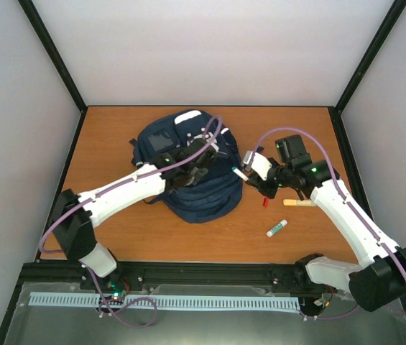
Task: Pack the student bag
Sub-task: Place the stationery in the student bag.
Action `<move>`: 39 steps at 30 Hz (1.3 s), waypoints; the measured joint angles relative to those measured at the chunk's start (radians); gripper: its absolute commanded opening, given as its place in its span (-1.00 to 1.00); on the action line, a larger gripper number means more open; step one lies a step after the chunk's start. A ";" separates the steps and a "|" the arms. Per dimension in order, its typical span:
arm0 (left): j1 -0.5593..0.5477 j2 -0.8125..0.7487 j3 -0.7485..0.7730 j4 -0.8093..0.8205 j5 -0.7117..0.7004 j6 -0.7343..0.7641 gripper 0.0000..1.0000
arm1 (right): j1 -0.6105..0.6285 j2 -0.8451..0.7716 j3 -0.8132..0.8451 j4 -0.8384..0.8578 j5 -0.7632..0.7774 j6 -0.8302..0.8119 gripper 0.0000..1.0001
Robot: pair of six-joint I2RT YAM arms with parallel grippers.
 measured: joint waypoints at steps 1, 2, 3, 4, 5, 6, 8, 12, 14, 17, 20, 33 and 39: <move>0.012 -0.025 -0.012 0.000 0.020 0.000 -0.99 | 0.032 -0.006 0.014 -0.008 0.020 -0.021 -0.93; 0.021 -0.046 -0.021 0.000 0.034 0.000 -0.99 | 0.070 -0.009 0.032 -0.018 0.051 -0.045 -0.93; 0.035 -0.071 -0.031 0.000 0.053 0.000 -0.98 | 0.099 -0.009 0.045 -0.024 0.072 -0.062 -0.93; 0.047 -0.091 -0.037 0.000 0.068 0.000 -0.98 | 0.146 -0.006 0.064 -0.031 0.115 -0.088 -0.93; 0.062 -0.111 -0.043 -0.001 0.084 -0.001 -0.99 | 0.185 -0.001 0.079 -0.035 0.146 -0.109 -0.93; 0.073 -0.123 -0.047 -0.001 0.097 -0.002 -0.98 | 0.220 0.005 0.093 -0.037 0.175 -0.127 -0.93; 0.100 -0.145 -0.056 0.000 0.131 -0.006 -0.99 | 0.302 0.026 0.120 -0.032 0.267 -0.178 -0.94; 0.137 -0.151 -0.061 -0.003 0.202 -0.027 -0.98 | 0.402 0.071 0.130 0.000 0.435 -0.278 -0.94; 0.143 -0.151 -0.061 -0.006 0.231 -0.040 -0.99 | 0.427 0.099 0.130 0.026 0.511 -0.330 -0.95; 0.147 -0.152 -0.061 -0.009 0.258 -0.057 -0.98 | 0.443 0.128 0.134 0.056 0.590 -0.386 -0.94; 0.167 -0.154 -0.060 -0.010 0.305 -0.080 -0.98 | 0.469 0.151 0.142 0.105 0.653 -0.437 -0.94; 0.222 -0.158 -0.059 -0.016 0.436 -0.139 -0.99 | 0.520 0.297 0.206 0.263 0.771 -0.621 -0.83; 0.256 -0.166 -0.059 -0.015 0.458 -0.156 -0.98 | 0.547 0.377 0.234 0.316 0.794 -0.656 -0.46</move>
